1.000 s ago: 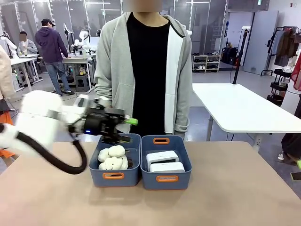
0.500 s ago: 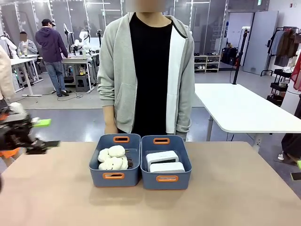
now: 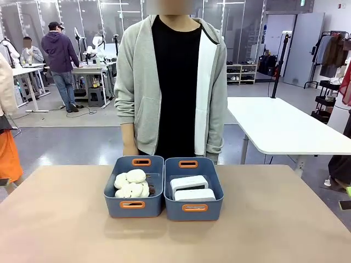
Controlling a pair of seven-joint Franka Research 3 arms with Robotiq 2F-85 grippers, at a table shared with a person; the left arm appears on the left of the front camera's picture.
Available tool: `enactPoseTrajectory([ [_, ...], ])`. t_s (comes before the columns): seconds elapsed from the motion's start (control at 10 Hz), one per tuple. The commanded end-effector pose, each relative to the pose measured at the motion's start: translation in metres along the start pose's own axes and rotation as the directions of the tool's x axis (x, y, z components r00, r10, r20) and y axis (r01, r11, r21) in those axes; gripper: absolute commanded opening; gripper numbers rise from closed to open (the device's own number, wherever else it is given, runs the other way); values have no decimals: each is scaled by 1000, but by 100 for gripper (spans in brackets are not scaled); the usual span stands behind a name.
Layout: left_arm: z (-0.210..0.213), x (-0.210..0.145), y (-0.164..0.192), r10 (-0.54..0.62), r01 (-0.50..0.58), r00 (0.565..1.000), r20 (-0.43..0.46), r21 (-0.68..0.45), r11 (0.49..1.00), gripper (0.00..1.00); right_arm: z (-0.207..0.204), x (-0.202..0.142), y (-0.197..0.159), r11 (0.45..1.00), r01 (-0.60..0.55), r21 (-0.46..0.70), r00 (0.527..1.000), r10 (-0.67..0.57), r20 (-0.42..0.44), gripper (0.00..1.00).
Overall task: Sort the digital clocks into the basket.
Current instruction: Pick up the Digital clock from the table and place it into the empty Plastic storage basket.
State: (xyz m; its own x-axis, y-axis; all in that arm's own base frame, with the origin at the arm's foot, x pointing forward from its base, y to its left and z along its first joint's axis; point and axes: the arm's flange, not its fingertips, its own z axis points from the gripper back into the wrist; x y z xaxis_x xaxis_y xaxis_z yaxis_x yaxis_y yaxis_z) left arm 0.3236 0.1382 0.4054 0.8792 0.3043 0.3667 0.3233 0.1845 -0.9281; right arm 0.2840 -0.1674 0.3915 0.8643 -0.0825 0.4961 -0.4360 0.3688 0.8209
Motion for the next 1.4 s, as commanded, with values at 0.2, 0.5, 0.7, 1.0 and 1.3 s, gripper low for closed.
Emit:
enactPoseTrajectory([
  [0.2,0,0,0,0,0,1000,0,0,1000,97,0,3,4,1000,12,0,1000,-12,9,100],
  [0.5,0,0,0,0,0,1000,0,0,1000,97,0,3,4,1000,12,0,1000,-12,9,100],
  [0.7,0,0,0,0,0,1000,0,0,1000,97,0,3,4,1000,12,0,1000,-12,9,100],
  [1.0,0,0,0,0,0,1000,0,0,1000,97,0,3,4,1000,12,0,1000,-12,9,100],
  [1.3,0,0,0,0,0,1000,0,0,1000,97,0,3,4,1000,12,0,1000,-12,9,100],
])
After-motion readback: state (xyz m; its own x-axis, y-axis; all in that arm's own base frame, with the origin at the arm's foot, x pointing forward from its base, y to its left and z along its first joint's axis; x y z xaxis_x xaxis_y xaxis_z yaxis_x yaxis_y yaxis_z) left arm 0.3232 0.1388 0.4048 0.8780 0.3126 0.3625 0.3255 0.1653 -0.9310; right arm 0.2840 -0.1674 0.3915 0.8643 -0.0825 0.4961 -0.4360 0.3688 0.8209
